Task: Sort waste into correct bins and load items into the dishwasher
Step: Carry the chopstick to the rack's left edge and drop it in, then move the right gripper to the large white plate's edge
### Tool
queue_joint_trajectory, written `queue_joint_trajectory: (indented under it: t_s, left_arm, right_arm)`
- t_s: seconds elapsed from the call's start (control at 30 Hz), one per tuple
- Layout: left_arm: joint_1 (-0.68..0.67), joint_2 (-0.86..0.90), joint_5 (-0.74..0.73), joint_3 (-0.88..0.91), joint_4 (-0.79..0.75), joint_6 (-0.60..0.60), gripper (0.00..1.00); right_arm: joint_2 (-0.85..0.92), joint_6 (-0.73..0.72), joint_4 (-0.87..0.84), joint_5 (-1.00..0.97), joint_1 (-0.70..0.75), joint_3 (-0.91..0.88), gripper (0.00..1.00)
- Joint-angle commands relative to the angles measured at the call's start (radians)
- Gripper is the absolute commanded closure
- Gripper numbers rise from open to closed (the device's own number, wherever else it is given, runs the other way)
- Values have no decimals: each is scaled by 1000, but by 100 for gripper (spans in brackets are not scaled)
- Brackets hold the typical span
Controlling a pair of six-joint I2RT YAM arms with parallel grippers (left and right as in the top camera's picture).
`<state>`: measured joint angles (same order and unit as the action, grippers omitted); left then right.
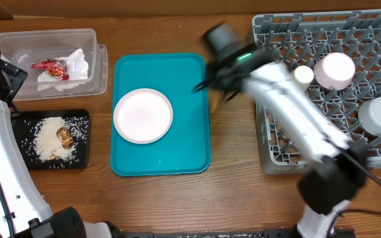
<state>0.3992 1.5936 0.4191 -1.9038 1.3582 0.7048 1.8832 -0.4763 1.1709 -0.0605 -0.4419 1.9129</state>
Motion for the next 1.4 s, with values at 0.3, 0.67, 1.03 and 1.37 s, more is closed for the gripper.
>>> queue_joint_trajectory:
  t_s: [0.3,0.67,1.03,1.37]
  left_arm:
    - [0,3,-2,1,-1,14,0]
    - [0,3,-2,1,-1,14,0]
    - [0,3,-2,1,-1,14,0]
    - [0,3,-2,1,-1,14,0]
  right_arm:
    - [-79,380,-105,91,292,-109,93]
    - [-72,386,-333,24,299,-303,91]
    - [-18,393,-325,-26,299,-304,70]
    - [-89,366,-242,312,234,-241,69]
